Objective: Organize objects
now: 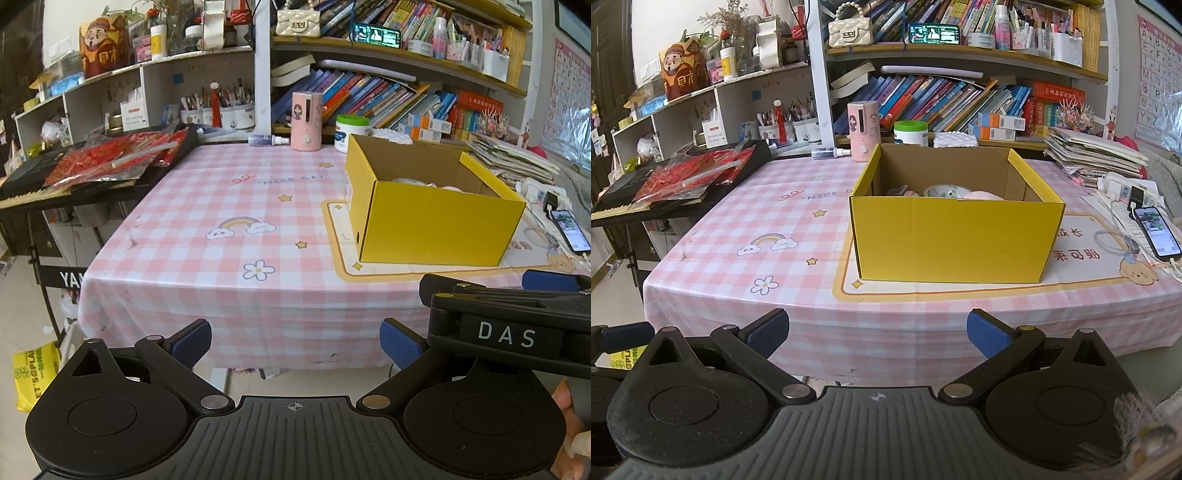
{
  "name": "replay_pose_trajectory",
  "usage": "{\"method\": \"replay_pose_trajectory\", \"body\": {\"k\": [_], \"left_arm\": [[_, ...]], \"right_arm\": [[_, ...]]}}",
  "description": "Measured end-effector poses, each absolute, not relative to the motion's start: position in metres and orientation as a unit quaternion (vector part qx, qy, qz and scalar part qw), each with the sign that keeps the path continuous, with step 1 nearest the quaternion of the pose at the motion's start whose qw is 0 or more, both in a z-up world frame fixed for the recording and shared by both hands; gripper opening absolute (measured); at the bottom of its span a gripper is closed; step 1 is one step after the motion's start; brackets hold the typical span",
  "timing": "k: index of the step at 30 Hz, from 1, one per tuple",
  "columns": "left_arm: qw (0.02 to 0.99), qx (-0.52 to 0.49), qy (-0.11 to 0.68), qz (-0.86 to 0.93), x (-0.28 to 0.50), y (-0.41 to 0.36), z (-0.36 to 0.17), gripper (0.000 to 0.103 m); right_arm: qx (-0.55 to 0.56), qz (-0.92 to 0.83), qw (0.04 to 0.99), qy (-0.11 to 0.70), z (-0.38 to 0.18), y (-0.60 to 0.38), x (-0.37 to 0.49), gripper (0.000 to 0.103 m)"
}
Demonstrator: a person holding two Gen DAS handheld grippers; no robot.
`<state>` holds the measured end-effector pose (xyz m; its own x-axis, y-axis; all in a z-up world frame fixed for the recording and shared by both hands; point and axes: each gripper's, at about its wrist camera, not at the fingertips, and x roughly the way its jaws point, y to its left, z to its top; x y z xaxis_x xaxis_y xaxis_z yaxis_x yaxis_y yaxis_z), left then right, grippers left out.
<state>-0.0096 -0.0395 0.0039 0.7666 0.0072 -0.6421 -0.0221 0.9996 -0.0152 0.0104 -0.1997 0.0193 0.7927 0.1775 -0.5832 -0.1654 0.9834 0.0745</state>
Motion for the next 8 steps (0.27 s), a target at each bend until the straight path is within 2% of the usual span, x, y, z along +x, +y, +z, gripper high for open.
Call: {"method": "replay_pose_trajectory", "body": {"k": [8], "left_arm": [[0.939, -0.005, 0.343, 0.009, -0.0088, -0.041, 0.0046, 0.099]], "right_arm": [[0.012, 0.092, 0.946, 0.311, 0.0188, -0.2006, 0.0113, 0.103]]}}
